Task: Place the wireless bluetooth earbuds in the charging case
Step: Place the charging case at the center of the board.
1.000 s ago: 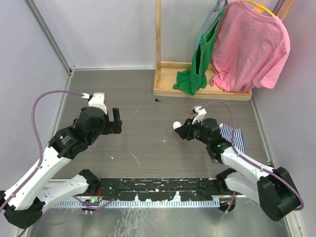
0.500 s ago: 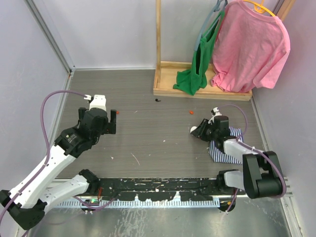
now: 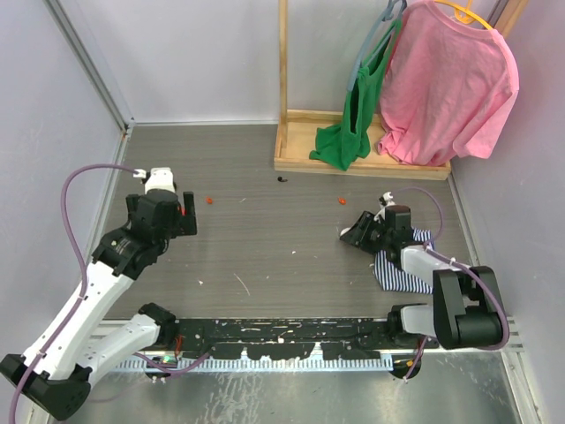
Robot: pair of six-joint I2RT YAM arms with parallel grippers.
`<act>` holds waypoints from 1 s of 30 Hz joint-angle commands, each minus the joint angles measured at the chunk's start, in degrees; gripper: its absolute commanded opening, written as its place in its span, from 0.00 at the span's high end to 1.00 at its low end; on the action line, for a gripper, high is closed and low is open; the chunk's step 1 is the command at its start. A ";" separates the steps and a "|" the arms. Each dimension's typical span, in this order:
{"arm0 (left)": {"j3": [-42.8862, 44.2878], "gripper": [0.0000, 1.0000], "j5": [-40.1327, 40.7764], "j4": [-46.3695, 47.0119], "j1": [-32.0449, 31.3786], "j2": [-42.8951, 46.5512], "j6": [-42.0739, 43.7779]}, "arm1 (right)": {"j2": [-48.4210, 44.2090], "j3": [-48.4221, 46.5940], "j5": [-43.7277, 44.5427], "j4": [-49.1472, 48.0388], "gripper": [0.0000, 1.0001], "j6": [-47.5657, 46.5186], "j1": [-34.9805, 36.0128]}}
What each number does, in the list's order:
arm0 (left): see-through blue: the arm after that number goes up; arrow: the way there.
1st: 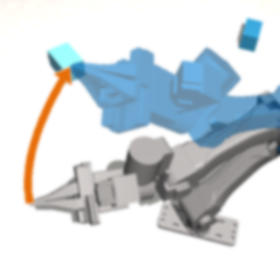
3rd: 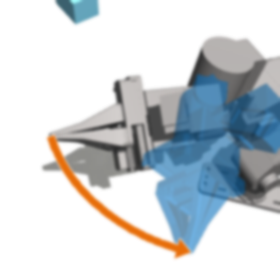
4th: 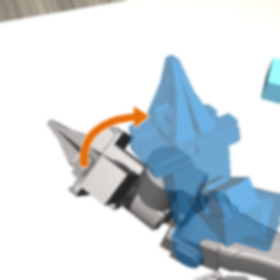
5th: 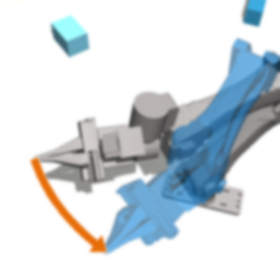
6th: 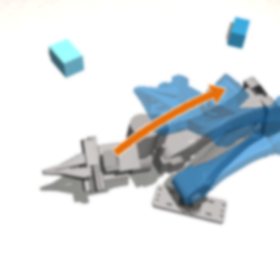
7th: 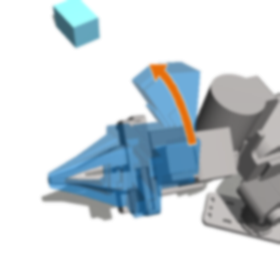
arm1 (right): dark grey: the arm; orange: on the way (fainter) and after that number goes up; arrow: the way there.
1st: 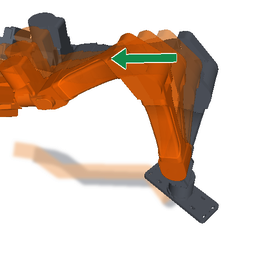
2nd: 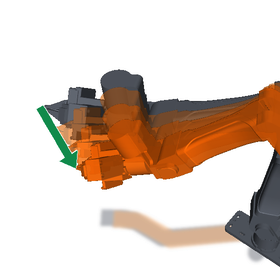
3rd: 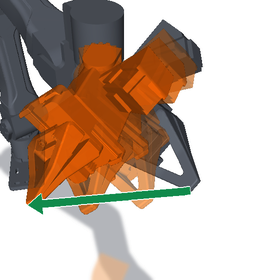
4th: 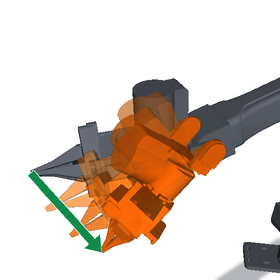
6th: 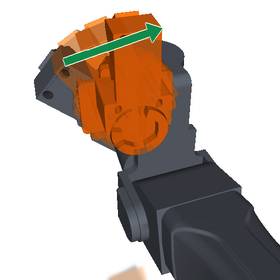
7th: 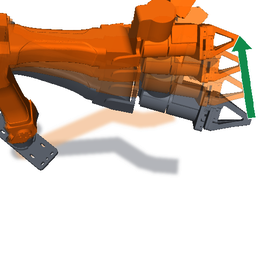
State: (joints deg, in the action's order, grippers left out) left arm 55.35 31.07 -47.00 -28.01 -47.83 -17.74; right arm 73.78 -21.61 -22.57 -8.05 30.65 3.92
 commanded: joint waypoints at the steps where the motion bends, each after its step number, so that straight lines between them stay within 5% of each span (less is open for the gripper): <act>1: 0.06 0.02 -1.58 2.33 1.66 1.31 -1.00 | -3.70 -0.45 2.82 6.28 0.46 -1.18 -0.24; 11: -0.39 0.02 -1.74 2.53 2.80 2.72 -1.30 | -17.26 -2.82 4.46 17.44 0.27 -3.11 -0.23; 14: -0.34 0.02 -1.90 2.57 3.19 2.39 -1.46 | -23.48 -4.90 5.81 21.53 0.17 -4.46 -0.23; 16: -0.25 0.02 -2.10 2.62 3.35 2.01 -1.70 | -27.17 -6.76 6.91 23.51 0.00 -5.66 -0.23; 30: 4.86 0.02 -3.20 -1.78 5.71 -9.37 -10.04 | -45.82 -12.27 14.36 24.74 0.00 -4.79 -0.23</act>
State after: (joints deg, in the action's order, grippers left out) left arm 56.66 28.05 -48.34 -23.59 -55.00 -23.51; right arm 30.68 -32.58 -13.19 18.06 23.88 3.88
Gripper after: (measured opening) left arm 0.980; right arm 0.996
